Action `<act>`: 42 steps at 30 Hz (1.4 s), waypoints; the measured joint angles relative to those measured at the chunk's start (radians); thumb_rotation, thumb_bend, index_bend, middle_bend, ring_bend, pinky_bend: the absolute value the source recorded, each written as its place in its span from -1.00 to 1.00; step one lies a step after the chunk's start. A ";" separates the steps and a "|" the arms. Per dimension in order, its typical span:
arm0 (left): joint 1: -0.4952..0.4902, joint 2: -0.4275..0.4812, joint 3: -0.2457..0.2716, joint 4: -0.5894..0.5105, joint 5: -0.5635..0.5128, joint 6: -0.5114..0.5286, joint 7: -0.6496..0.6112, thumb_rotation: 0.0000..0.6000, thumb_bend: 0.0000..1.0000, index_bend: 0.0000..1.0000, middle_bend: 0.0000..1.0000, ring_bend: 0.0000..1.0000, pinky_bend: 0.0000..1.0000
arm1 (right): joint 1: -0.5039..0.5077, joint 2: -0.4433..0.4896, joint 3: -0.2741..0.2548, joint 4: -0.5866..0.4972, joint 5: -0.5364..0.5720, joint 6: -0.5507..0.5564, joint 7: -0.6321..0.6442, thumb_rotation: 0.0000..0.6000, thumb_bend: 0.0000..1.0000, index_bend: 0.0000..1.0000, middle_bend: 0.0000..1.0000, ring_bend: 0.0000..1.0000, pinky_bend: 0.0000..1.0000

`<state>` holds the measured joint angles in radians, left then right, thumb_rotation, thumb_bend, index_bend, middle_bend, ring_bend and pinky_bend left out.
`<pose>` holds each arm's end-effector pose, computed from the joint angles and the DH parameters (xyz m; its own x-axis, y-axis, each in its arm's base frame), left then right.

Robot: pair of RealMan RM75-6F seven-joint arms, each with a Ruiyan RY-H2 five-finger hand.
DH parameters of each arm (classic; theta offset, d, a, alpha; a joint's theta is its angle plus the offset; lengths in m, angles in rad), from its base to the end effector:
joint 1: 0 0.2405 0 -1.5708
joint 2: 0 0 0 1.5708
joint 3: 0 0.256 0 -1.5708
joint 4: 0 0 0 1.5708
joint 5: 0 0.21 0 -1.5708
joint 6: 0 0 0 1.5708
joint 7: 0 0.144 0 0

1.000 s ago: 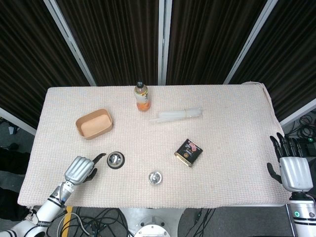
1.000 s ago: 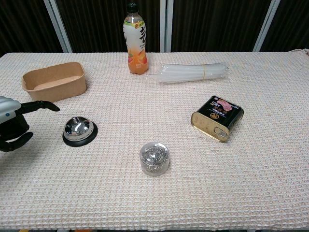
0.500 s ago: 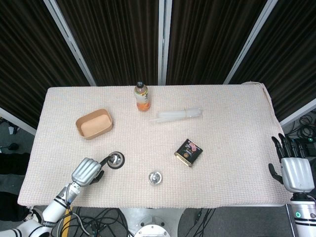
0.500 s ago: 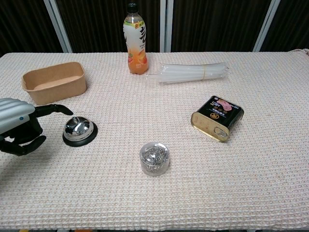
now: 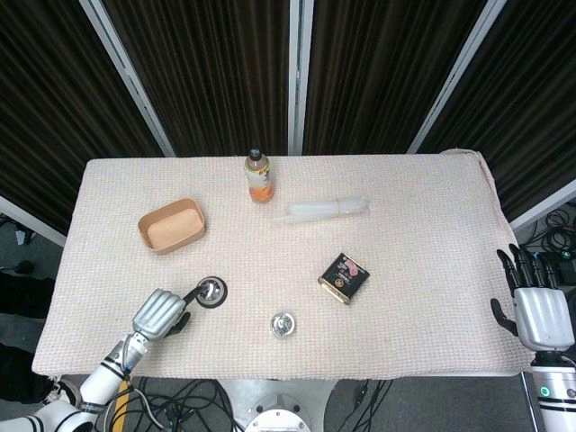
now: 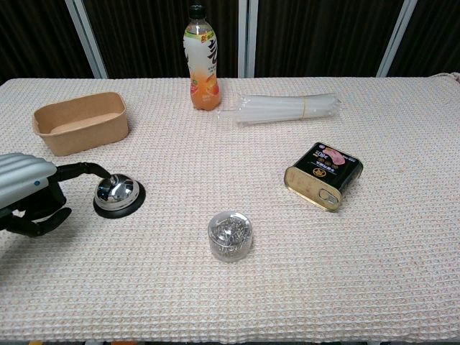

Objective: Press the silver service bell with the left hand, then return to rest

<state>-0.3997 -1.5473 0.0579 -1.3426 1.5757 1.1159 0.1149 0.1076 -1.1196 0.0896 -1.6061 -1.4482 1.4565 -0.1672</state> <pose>-0.2538 0.2307 -0.0253 0.4967 0.3156 0.8085 0.8337 -0.4325 -0.3433 -0.3126 -0.1964 0.1643 0.5393 0.0146 0.8420 -0.8421 0.0227 0.5389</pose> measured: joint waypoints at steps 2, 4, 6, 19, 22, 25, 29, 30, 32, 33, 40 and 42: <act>0.000 -0.002 0.002 0.005 -0.002 -0.001 -0.004 1.00 0.08 -0.65 0.74 0.45 0.41 | 0.000 -0.001 0.000 0.003 0.001 0.000 0.002 1.00 -0.42 -1.00 -1.00 -1.00 -1.00; 0.000 -0.002 -0.001 0.004 -0.001 0.008 -0.005 1.00 0.08 -0.65 0.74 0.45 0.41 | 0.000 -0.002 0.001 0.005 0.001 0.001 0.004 1.00 -0.42 -1.00 -1.00 -1.00 -1.00; -0.001 -0.001 -0.006 0.000 0.002 0.021 -0.007 1.00 0.08 -0.65 0.74 0.45 0.41 | 0.000 -0.001 0.001 0.006 0.001 0.001 0.005 1.00 -0.42 -1.00 -1.00 -1.00 -1.00; -0.002 -0.005 0.009 -0.001 0.003 0.019 -0.007 1.00 0.08 -0.65 0.74 0.44 0.40 | 0.000 -0.003 0.001 0.006 0.003 -0.001 0.003 1.00 -0.42 -1.00 -1.00 -1.00 -1.00; -0.002 -0.013 0.009 0.009 -0.008 0.011 -0.013 1.00 0.09 -0.65 0.74 0.44 0.40 | -0.001 -0.002 0.000 0.007 0.003 0.002 0.005 1.00 -0.42 -1.00 -1.00 -1.00 -1.00; -0.003 -0.012 0.005 0.007 -0.005 0.021 -0.013 1.00 0.09 -0.65 0.74 0.44 0.39 | -0.003 -0.001 0.001 0.009 0.002 0.004 0.008 1.00 -0.42 -1.00 -1.00 -1.00 -1.00; -0.002 0.000 -0.001 -0.015 0.004 0.046 -0.011 1.00 0.09 -0.65 0.74 0.44 0.39 | -0.001 -0.003 0.001 0.010 0.001 0.002 0.010 1.00 -0.42 -1.00 -1.00 -1.00 -1.00; -0.002 0.003 -0.001 -0.021 0.006 0.051 -0.009 1.00 0.09 -0.65 0.74 0.44 0.39 | -0.001 -0.003 0.000 0.010 0.000 0.000 0.009 1.00 -0.42 -1.00 -1.00 -1.00 -1.00; -0.002 0.009 -0.002 -0.030 0.008 0.053 -0.005 1.00 0.09 -0.65 0.74 0.44 0.39 | 0.000 -0.004 0.000 0.010 0.000 0.000 0.009 1.00 -0.42 -1.00 -1.00 -1.00 -1.00; -0.002 0.010 -0.001 -0.031 0.007 0.050 -0.004 1.00 0.09 -0.65 0.74 0.44 0.39 | 0.000 -0.005 0.000 0.010 -0.001 0.000 0.009 1.00 -0.42 -1.00 -1.00 -1.00 -1.00; -0.007 -0.009 0.012 -0.003 -0.013 0.004 -0.002 1.00 0.09 -0.65 0.74 0.44 0.39 | -0.002 -0.001 0.001 0.010 0.004 0.001 0.009 1.00 -0.42 -1.00 -1.00 -1.00 -1.00; -0.008 -0.015 0.013 0.006 -0.018 -0.002 -0.006 1.00 0.09 -0.65 0.74 0.44 0.39 | -0.002 0.000 0.002 0.011 0.007 0.000 0.012 1.00 -0.42 -1.00 -1.00 -1.00 -1.00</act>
<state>-0.4078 -1.5625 0.0707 -1.3365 1.5582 1.1141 0.1086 0.1051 -1.1194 0.0913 -1.5951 -1.4412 1.4566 -0.1554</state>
